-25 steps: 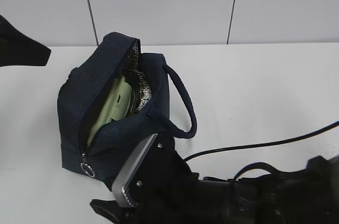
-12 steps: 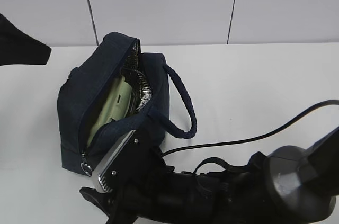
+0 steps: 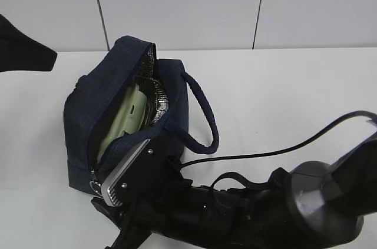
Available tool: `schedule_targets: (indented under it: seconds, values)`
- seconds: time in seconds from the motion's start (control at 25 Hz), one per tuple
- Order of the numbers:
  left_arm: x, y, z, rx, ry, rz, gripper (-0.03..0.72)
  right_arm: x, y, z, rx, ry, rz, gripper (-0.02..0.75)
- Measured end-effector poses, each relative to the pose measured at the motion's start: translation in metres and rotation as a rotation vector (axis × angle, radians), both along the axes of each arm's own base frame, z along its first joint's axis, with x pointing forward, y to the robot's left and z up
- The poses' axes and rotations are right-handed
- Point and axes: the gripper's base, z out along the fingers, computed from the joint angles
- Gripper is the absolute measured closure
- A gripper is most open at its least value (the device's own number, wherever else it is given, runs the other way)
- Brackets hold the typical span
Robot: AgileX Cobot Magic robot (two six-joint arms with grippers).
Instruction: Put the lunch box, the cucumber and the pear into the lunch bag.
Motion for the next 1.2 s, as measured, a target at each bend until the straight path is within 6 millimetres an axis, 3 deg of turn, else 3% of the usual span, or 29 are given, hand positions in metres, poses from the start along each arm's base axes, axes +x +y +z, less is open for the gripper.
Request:
schedule_targets:
  seconds: [0.36, 0.8, 1.04, 1.2]
  values:
    - [0.0, 0.0, 0.0, 0.0, 0.0, 0.0, 0.447, 0.0, -0.001, -0.011, -0.022, 0.018, -0.002, 0.439]
    - [0.0, 0.0, 0.0, 0.0, 0.001, 0.0, 0.449, 0.008, 0.011, -0.004, 0.004, 0.003, -0.003, 0.442]
    - [0.0, 0.0, 0.0, 0.0, 0.001, 0.0, 0.449, 0.009, 0.011, -0.006, -0.004, 0.009, -0.002, 0.53]
    - [0.0, 0.0, 0.0, 0.0, 0.001, 0.0, 0.449, 0.008, 0.01, -0.009, -0.026, 0.021, -0.001, 0.547]
